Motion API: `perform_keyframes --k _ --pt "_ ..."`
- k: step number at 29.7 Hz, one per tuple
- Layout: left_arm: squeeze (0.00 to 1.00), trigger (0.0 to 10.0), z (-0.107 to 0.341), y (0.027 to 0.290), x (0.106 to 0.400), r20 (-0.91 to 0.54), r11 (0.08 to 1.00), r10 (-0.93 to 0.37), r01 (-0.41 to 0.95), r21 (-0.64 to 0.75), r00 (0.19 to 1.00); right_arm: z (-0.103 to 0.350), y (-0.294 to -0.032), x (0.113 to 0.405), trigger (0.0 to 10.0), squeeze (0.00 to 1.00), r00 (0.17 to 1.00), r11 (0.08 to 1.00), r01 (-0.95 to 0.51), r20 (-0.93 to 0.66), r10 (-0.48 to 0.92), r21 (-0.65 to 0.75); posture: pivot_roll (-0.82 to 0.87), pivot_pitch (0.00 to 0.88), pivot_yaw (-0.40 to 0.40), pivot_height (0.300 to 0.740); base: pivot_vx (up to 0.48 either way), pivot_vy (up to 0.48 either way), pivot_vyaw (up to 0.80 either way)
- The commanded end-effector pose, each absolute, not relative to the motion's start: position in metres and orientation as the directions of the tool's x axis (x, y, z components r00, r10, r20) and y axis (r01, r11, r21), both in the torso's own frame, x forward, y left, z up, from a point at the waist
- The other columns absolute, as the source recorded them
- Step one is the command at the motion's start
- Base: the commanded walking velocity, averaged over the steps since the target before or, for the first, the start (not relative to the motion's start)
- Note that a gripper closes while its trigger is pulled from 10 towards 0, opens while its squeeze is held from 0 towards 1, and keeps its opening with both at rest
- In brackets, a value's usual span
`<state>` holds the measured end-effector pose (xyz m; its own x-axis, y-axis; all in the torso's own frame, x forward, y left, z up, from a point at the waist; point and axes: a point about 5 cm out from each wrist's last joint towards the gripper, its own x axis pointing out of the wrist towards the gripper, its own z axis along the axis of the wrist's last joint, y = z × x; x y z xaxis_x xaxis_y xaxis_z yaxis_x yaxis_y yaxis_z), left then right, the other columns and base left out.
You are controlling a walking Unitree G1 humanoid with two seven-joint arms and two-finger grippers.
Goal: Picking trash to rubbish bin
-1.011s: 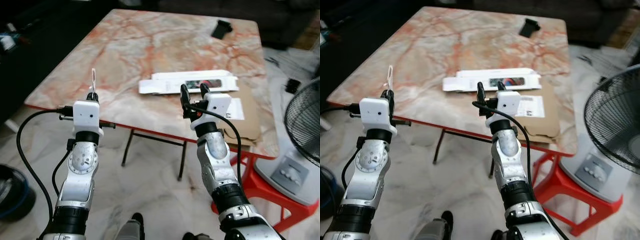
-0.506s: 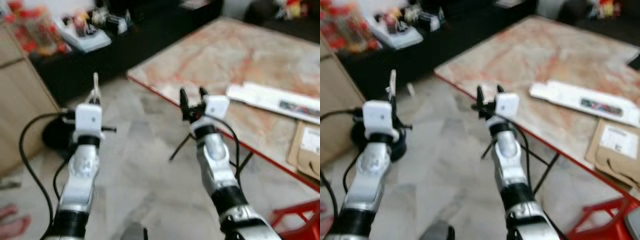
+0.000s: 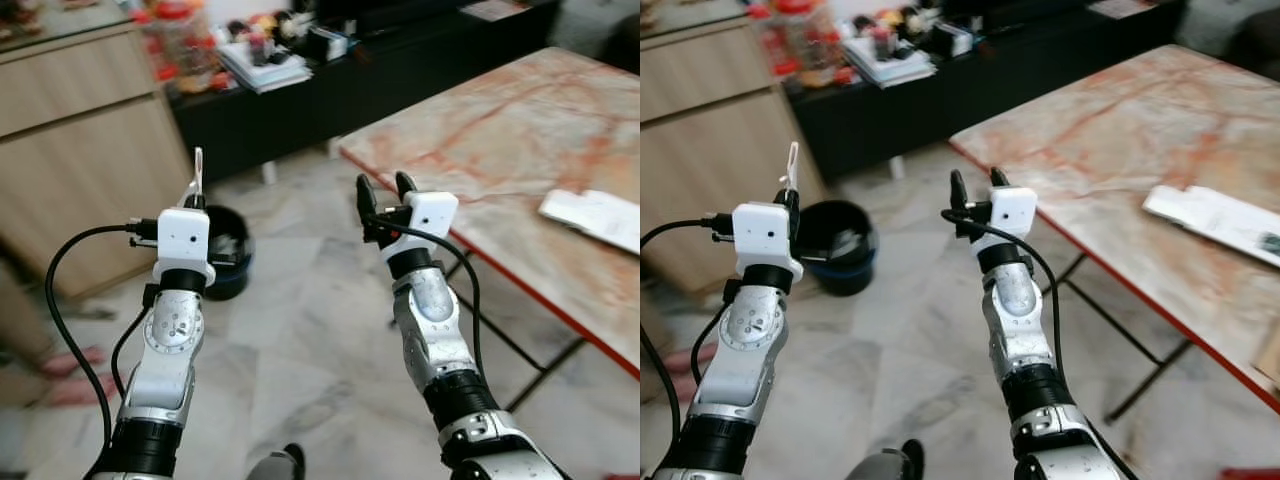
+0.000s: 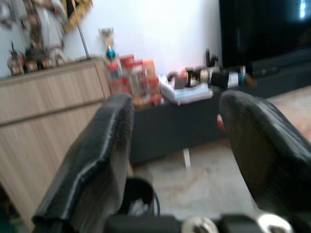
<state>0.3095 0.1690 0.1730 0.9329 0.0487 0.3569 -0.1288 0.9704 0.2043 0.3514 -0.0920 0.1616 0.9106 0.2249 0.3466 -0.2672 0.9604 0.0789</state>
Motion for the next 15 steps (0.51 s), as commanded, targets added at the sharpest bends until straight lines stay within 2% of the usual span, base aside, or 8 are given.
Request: perform_keyframes --k 1,7,13,15 --pt "0.00 10.0 0.168 0.172 0.309 0.335 0.971 0.054 -0.128 0.203 0.941 0.165 -0.089 0.352 10.0 0.00 0.905 0.957 -0.280 0.353 0.236 0.078 0.09 0.177 -0.005 0.740 0.000 0.000 0.80" --pt "0.00 10.0 0.159 0.172 0.309 0.296 0.982 0.038 -0.090 0.163 0.954 0.161 -0.087 0.351 10.0 0.00 0.906 0.951 -0.296 0.340 0.250 0.090 0.10 0.189 -0.010 0.740 0.000 0.000 0.80" --pt "0.00 10.0 0.117 0.181 0.305 0.143 0.988 0.055 -0.074 0.134 0.988 0.129 -0.083 0.347 10.0 0.00 0.932 0.940 -0.325 0.205 0.299 0.103 0.10 0.203 -0.018 0.740 0.000 0.000 0.00" --pt "0.00 10.0 0.090 0.190 0.300 0.050 0.983 0.083 -0.090 0.158 0.995 0.101 -0.082 0.340 10.0 0.00 0.934 0.929 -0.355 0.095 0.346 0.108 0.11 0.206 -0.022 0.740 0.124 0.000 0.00"
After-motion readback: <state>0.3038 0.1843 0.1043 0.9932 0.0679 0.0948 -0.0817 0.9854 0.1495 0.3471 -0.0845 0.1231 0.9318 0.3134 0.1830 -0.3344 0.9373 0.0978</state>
